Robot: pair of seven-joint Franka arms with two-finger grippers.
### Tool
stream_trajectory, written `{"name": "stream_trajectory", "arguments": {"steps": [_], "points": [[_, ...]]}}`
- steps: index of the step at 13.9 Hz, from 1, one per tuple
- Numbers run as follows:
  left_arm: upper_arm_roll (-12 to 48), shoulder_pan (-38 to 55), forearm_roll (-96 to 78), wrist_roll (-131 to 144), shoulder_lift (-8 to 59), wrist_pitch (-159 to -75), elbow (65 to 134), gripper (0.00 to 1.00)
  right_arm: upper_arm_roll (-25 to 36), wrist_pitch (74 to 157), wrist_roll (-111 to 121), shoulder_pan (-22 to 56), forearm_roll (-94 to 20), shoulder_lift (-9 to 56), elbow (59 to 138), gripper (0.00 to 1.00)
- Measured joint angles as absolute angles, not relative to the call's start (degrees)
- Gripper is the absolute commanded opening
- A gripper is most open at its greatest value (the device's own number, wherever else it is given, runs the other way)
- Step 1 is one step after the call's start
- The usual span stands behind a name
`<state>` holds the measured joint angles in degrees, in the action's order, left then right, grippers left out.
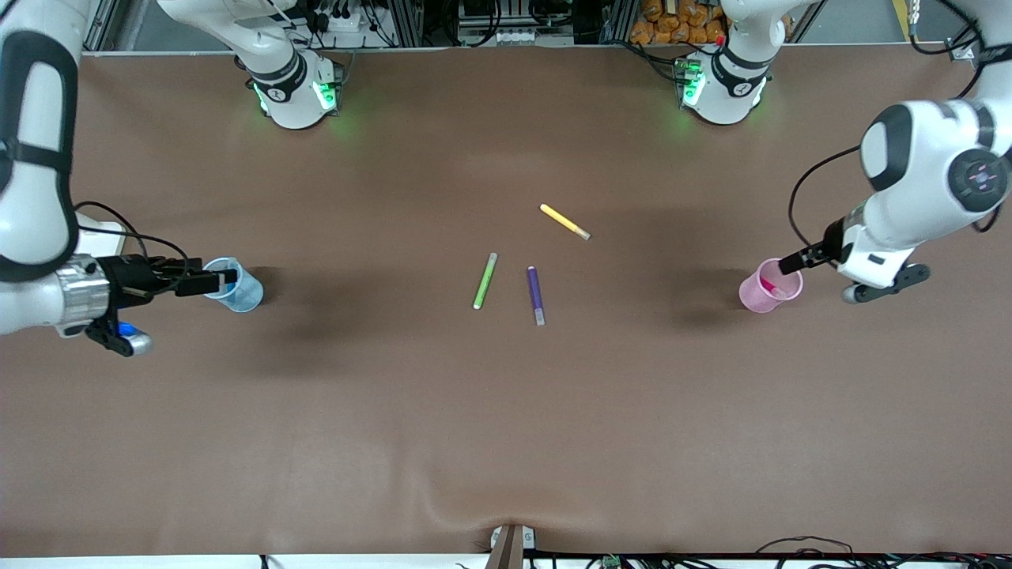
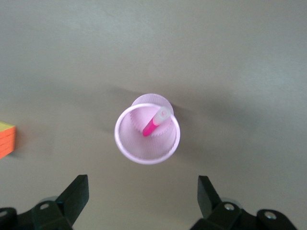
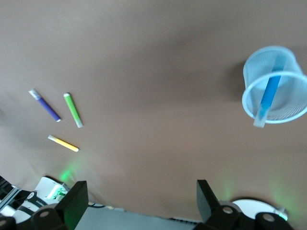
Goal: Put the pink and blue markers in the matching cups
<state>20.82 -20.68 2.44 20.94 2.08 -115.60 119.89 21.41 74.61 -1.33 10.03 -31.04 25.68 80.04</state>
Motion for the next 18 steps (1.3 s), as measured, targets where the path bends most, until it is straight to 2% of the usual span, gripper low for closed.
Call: {"name": "stream_trajectory", "arguments": {"steps": [5, 9, 14, 18], "points": [[20.80, -20.78, 2.44, 20.21, 0.32, -102.82, 107.37, 1.00, 19.57, 71.98, 1.72, 7.48, -27.71, 21.05, 73.60, 1.00], [20.24, -21.13, 2.43, 14.97, 0.38, -97.72, 100.53, 1.00, 12.24, 71.86, 1.84, 3.88, -20.94, 14.44, 73.37, 1.00], [20.22, -21.25, 2.44, 13.18, 0.41, -91.92, 93.51, 1.00, 2.54, 70.24, 5.42, 0.56, -7.80, 12.03, 69.09, 1.00], [20.95, -20.87, 2.43, 13.18, 0.40, -90.26, 89.46, 1.00, 1.30, 69.29, 5.42, -0.59, -6.58, 8.16, 68.24, 1.00]]}}
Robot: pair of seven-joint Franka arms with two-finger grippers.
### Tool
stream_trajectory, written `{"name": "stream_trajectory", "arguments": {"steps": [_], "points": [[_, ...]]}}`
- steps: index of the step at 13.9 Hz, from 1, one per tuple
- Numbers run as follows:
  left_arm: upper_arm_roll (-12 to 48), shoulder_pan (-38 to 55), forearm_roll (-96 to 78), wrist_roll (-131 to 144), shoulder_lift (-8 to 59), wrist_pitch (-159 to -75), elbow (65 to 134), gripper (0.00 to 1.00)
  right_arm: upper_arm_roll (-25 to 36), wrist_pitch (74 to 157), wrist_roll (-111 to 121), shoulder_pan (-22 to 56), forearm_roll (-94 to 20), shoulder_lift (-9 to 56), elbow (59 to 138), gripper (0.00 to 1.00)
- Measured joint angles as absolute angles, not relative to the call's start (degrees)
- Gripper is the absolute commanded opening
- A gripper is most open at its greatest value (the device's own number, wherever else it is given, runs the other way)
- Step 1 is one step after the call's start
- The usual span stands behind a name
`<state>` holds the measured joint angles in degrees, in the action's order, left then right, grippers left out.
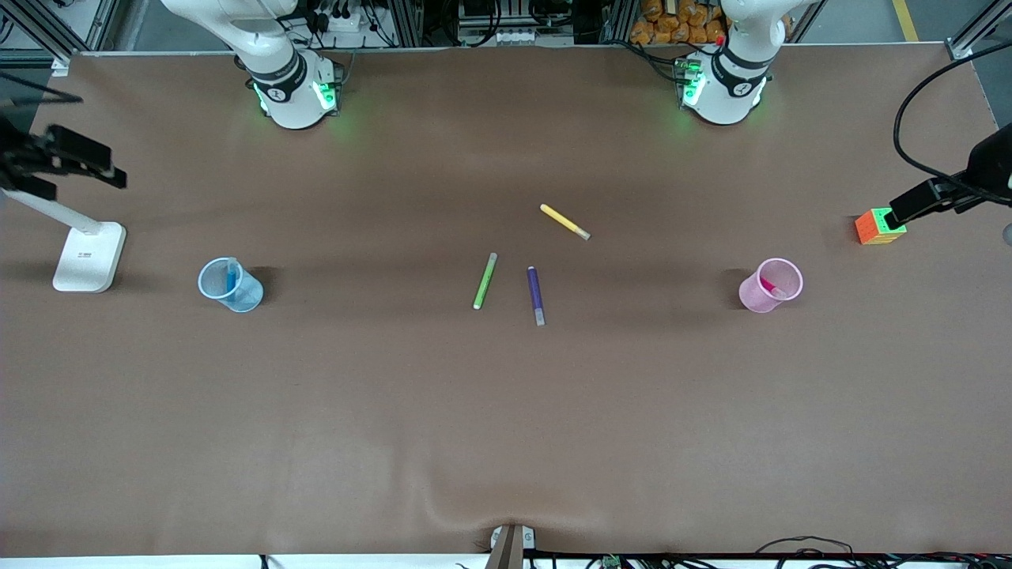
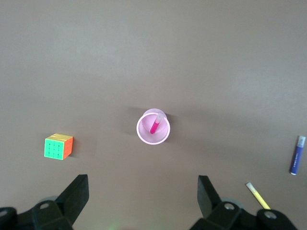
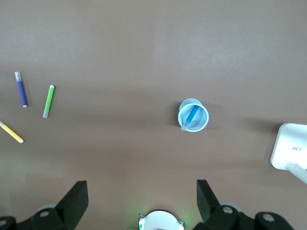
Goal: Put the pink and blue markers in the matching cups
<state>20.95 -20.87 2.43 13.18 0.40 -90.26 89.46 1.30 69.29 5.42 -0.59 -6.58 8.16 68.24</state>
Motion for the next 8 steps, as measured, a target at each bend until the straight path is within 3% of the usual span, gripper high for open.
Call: {"name": "stream_trajectory", "arguments": {"steps": [4, 8], "points": [[21.55, -20.85, 1.80, 13.10, 0.40, -90.07, 88.34, 1.00, 1.76, 68.82, 5.42, -1.78, -6.32, 7.74, 69.48, 1.00], [23.10, -20.79, 1.75, 13.19, 0.39, -88.63, 87.99, 1.00, 4.63, 74.25, 5.45, -1.15, -6.27, 2.05, 79.15, 1.00]]}}
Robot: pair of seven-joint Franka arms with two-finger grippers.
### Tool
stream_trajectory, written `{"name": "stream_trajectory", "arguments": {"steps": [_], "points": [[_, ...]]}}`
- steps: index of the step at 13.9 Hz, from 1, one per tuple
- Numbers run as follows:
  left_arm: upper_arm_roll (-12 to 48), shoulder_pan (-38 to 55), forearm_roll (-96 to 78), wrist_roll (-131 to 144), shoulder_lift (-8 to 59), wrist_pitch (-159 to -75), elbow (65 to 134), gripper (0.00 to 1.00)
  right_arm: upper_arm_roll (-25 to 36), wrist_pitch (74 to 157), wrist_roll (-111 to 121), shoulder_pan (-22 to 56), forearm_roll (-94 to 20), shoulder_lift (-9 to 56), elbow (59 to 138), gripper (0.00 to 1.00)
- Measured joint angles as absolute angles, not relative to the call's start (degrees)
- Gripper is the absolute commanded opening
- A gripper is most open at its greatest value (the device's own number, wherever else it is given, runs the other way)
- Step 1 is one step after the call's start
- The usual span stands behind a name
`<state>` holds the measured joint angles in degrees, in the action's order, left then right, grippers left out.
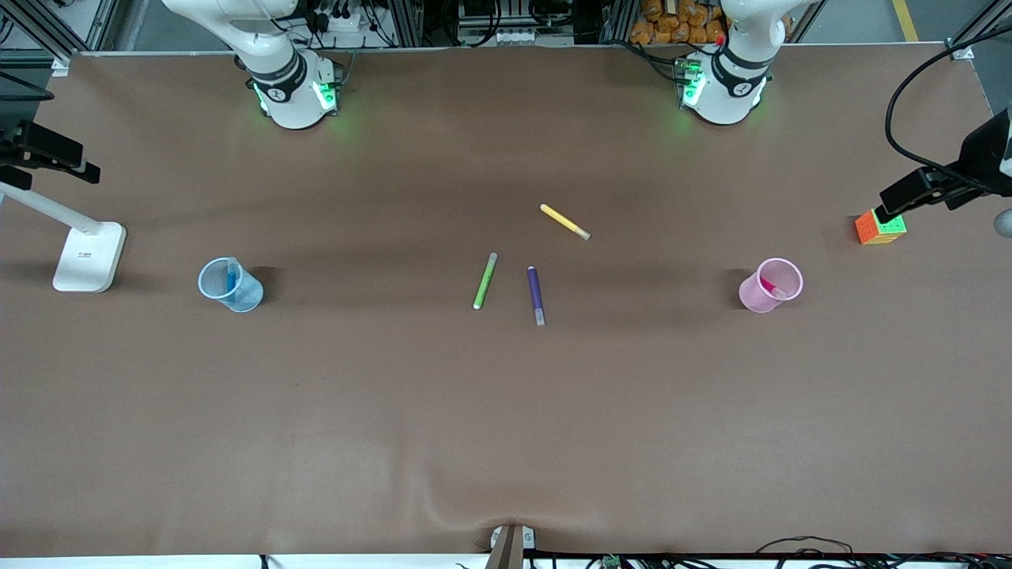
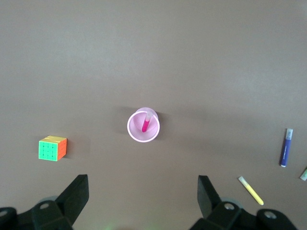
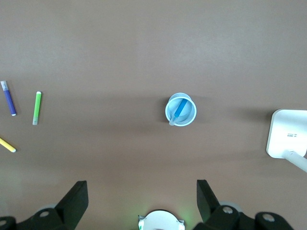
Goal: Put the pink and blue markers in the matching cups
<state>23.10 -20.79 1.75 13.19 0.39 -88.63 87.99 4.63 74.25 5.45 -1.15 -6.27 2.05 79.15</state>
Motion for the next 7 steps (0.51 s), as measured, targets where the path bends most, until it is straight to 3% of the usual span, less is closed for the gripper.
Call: {"name": "stream_trajectory", "arguments": {"steps": [3, 7], "points": [[22.69, -19.35, 1.74, 12.82, -0.54, -87.75, 86.08, 1.00, 5.05, 75.50, 5.46, -0.52, -6.27, -1.27, 83.16, 1.00], [16.64, -10.75, 1.71, 13.10, -2.29, -83.97, 85.88, 1.00, 5.03, 76.07, 4.69, -0.09, -6.25, -1.58, 83.57, 1.00]]}}
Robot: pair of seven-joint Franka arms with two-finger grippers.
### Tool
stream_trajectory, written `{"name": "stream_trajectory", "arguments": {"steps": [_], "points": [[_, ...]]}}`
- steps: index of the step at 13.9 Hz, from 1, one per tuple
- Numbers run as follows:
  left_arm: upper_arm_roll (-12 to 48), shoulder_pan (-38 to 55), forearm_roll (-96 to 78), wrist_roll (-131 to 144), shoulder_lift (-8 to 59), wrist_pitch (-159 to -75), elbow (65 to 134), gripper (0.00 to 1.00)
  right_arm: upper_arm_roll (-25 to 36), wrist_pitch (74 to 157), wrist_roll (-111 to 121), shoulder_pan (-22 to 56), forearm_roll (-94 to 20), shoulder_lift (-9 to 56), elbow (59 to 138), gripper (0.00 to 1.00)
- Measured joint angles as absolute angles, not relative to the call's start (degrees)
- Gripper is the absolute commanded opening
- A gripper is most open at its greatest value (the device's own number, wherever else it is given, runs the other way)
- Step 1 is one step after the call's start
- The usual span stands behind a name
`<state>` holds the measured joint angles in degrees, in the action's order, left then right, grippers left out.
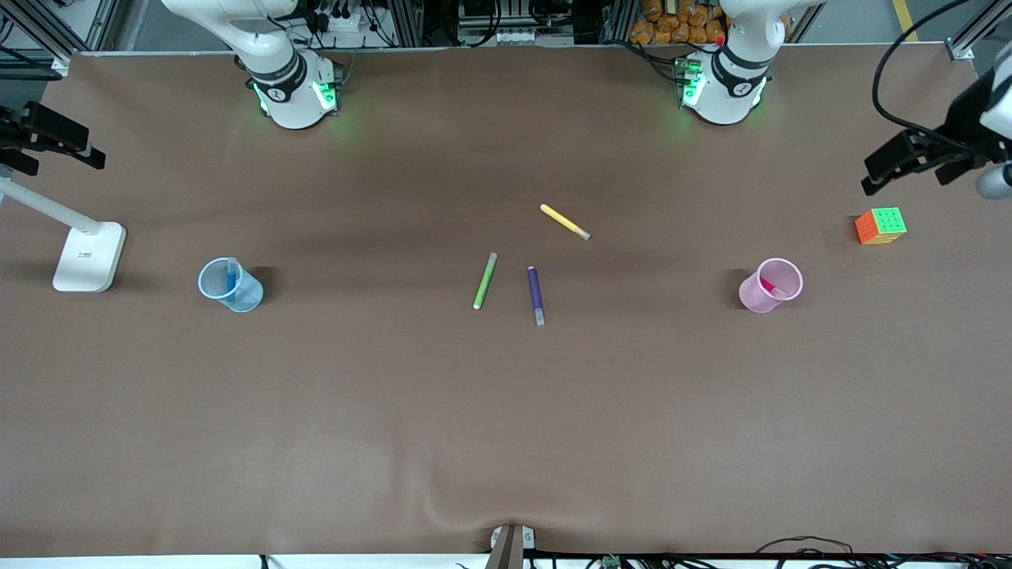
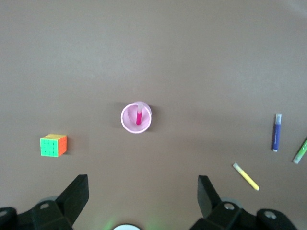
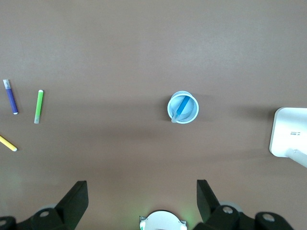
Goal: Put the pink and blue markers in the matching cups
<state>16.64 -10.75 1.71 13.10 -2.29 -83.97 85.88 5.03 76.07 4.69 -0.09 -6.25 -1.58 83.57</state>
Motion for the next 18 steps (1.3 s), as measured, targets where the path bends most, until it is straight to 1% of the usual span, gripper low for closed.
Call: {"name": "stream_trajectory", "arguments": {"steps": [3, 6, 9, 13, 18], "points": [[11.50, -5.97, 1.59, 13.11, -3.13, -81.59, 86.27, 1.00, 4.59, 76.07, 3.51, -0.02, -5.89, -1.58, 83.57, 1.00], [7.48, -2.41, 1.57, 13.28, -5.80, -81.28, 89.27, 1.00, 3.12, 76.14, 3.41, 0.15, -3.95, -1.58, 83.58, 1.00], [6.63, -2.38, 1.57, 13.28, -7.79, -81.88, 91.04, 1.00, 2.98, 76.25, 3.41, 0.19, -3.63, -1.58, 83.57, 1.00], [5.86, -2.39, 1.57, 13.11, -8.80, -86.00, 94.24, 1.00, 2.95, 76.40, 3.41, 0.21, -3.55, -1.58, 83.57, 1.00], [5.45, -2.85, 1.88, 9.96, -8.75, -87.13, 94.51, 1.00, 3.01, 76.58, 3.41, 0.22, -3.29, -1.59, 83.57, 1.00]]}}
